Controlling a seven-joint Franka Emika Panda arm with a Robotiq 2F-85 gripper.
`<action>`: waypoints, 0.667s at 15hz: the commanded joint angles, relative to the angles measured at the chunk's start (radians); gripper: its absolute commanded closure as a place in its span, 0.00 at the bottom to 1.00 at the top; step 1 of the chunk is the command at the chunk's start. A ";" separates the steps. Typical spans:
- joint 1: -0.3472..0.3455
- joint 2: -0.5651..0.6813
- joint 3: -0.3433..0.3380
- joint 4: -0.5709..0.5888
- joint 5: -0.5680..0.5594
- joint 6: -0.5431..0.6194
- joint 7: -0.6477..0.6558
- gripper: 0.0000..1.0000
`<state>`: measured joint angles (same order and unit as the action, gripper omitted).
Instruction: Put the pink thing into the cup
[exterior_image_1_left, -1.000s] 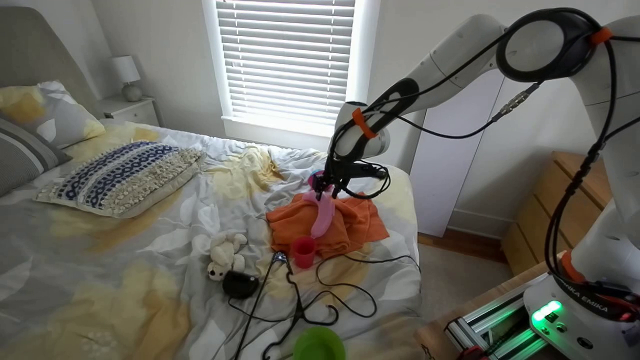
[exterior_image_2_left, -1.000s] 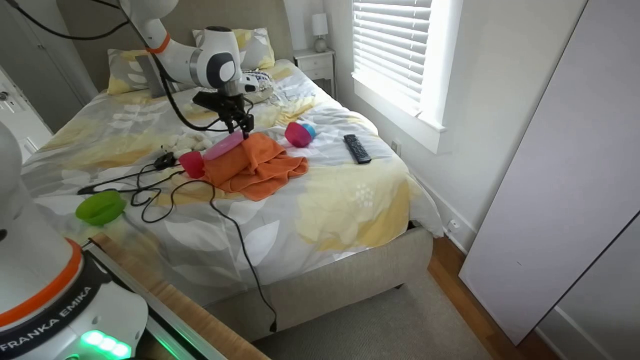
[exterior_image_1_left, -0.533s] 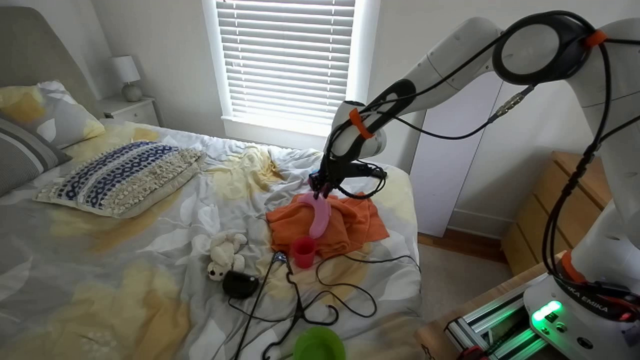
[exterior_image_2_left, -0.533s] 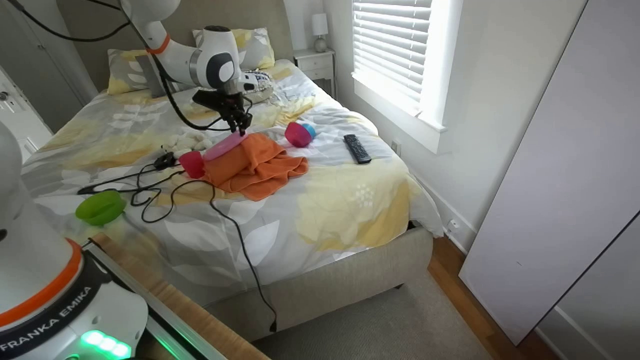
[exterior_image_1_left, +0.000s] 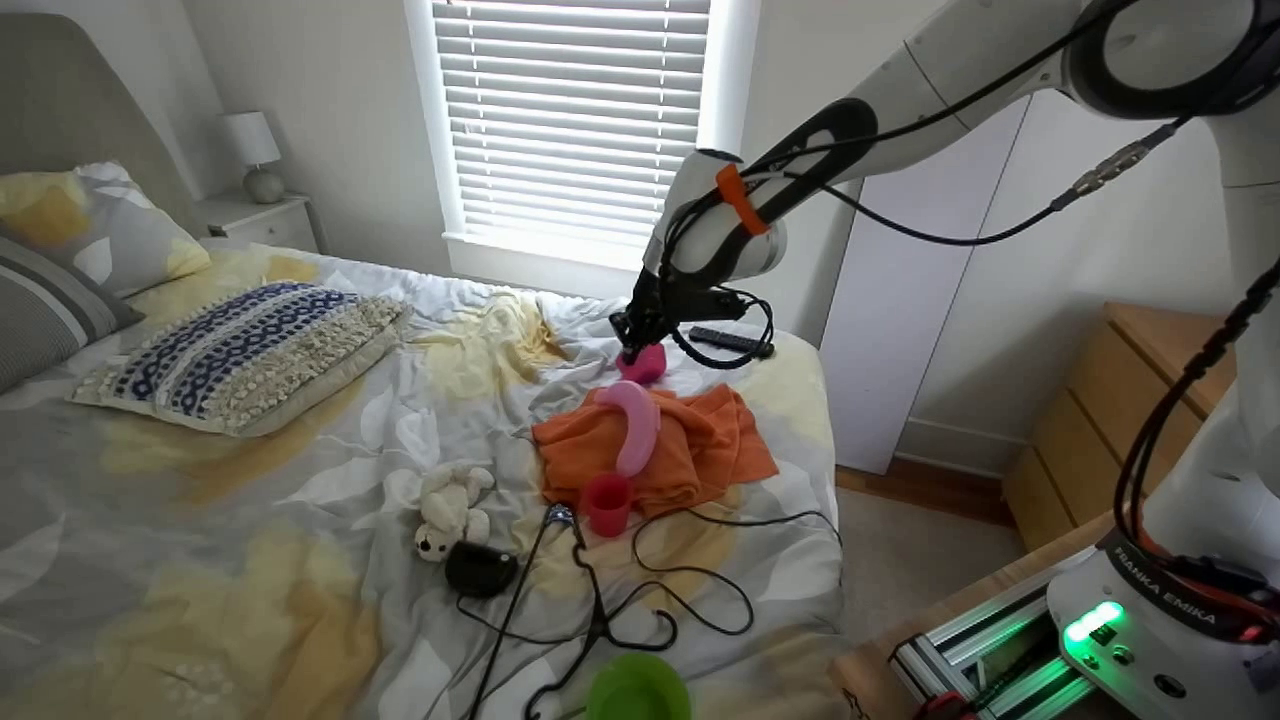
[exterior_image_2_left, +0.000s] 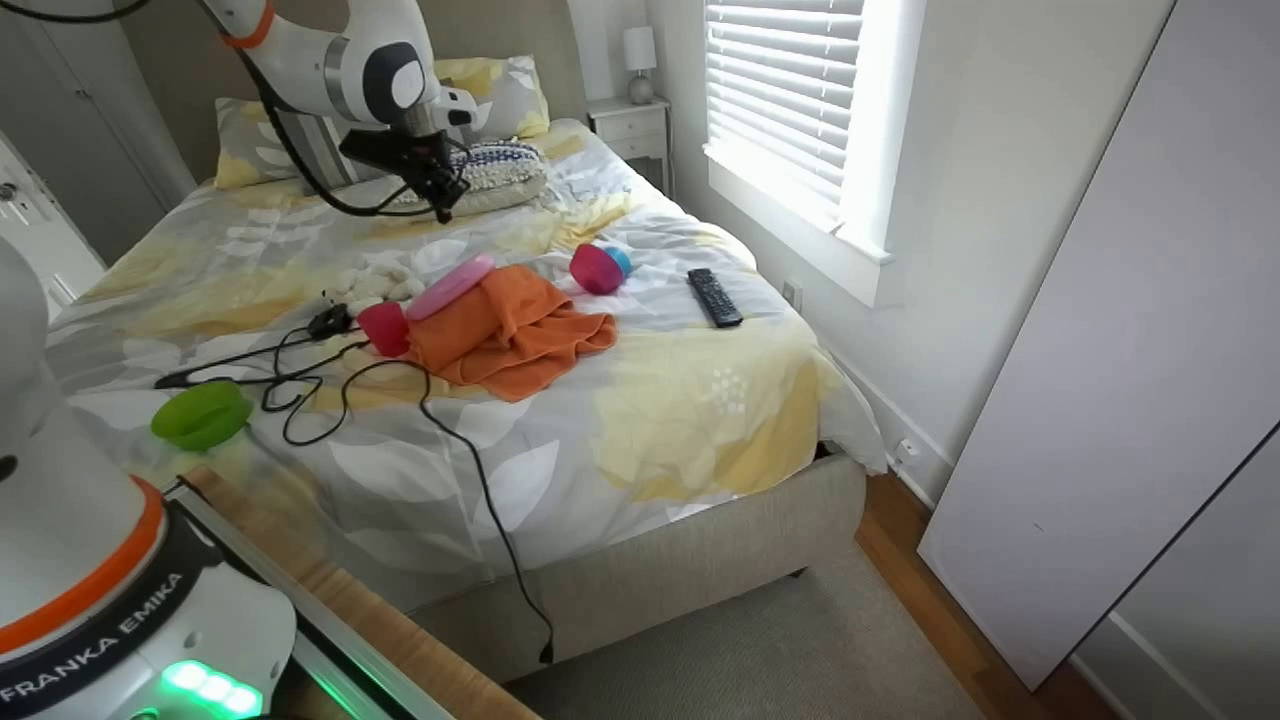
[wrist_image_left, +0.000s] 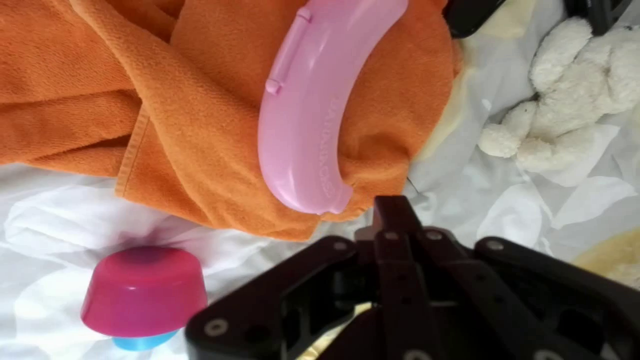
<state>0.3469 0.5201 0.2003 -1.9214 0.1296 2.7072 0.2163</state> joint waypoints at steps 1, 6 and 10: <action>-0.001 -0.054 0.020 -0.073 -0.005 0.020 -0.019 1.00; -0.109 0.009 0.122 -0.091 0.049 0.136 -0.242 0.51; -0.270 0.078 0.242 -0.109 0.108 0.196 -0.431 0.22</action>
<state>0.1999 0.5435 0.3401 -2.0180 0.1889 2.8541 -0.0761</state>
